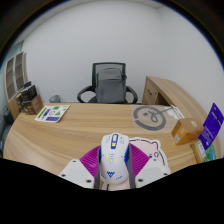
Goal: Arrange mouse
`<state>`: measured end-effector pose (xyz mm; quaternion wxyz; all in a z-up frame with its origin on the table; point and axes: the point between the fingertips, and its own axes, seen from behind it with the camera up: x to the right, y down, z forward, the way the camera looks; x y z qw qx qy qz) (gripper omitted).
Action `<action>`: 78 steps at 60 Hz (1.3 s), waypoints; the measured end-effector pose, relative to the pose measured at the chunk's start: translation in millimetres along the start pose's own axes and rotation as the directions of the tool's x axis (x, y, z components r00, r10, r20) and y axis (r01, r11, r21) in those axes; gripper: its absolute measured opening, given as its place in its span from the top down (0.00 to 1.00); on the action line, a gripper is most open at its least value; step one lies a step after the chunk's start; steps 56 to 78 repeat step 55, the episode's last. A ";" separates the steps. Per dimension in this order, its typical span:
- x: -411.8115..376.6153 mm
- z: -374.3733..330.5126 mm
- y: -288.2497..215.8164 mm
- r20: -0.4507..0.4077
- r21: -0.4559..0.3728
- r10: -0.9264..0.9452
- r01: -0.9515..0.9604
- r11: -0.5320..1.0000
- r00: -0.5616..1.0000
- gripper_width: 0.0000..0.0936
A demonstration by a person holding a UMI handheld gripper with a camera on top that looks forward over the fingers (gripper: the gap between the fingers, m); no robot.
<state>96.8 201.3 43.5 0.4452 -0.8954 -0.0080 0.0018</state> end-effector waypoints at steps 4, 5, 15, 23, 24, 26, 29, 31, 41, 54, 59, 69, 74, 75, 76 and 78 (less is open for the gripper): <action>38.6 13.3 8.3 -0.026 -0.039 -0.009 0.008 0.999 1.000 0.58; 46.4 16.3 10.9 -0.031 -0.047 -0.008 0.006 0.999 0.999 0.58; 85.6 37.4 32.4 -0.023 -0.090 0.069 -0.071 0.993 0.997 0.58; 84.6 38.8 34.3 0.013 -0.111 0.120 -0.118 0.987 0.993 0.48; 84.4 38.7 34.2 0.015 -0.116 0.116 -0.114 0.987 0.993 0.46; 84.7 37.8 34.1 0.015 -0.121 0.110 -0.107 0.987 0.994 0.41; 87.3 33.5 35.1 -0.001 -0.130 0.107 -0.106 0.986 0.994 0.27; 88.5 28.5 31.6 -0.011 -0.118 0.106 -0.106 0.987 0.994 0.14; 71.6 -19.0 13.5 -0.006 -0.045 0.120 -0.120 0.992 0.993 0.11; 38.7 -106.7 22.5 -0.015 -0.003 0.102 -0.102 0.995 0.995 0.11; 34.9 -114.9 24.1 -0.015 0.000 0.106 -0.106 0.994 0.994 0.11; 34.9 -114.9 24.1 -0.015 0.000 0.106 -0.106 0.994 0.994 0.11; 34.9 -114.9 24.1 -0.015 0.000 0.106 -0.106 0.994 0.994 0.11; 34.9 -114.9 24.1 -0.015 0.000 0.106 -0.106 0.994 0.994 0.11; 34.9 -114.9 24.1 -0.015 0.000 0.106 -0.106 0.994 0.994 0.11; 34.9 -114.9 24.1 -0.015 0.000 0.106 -0.106 0.994 0.994 0.11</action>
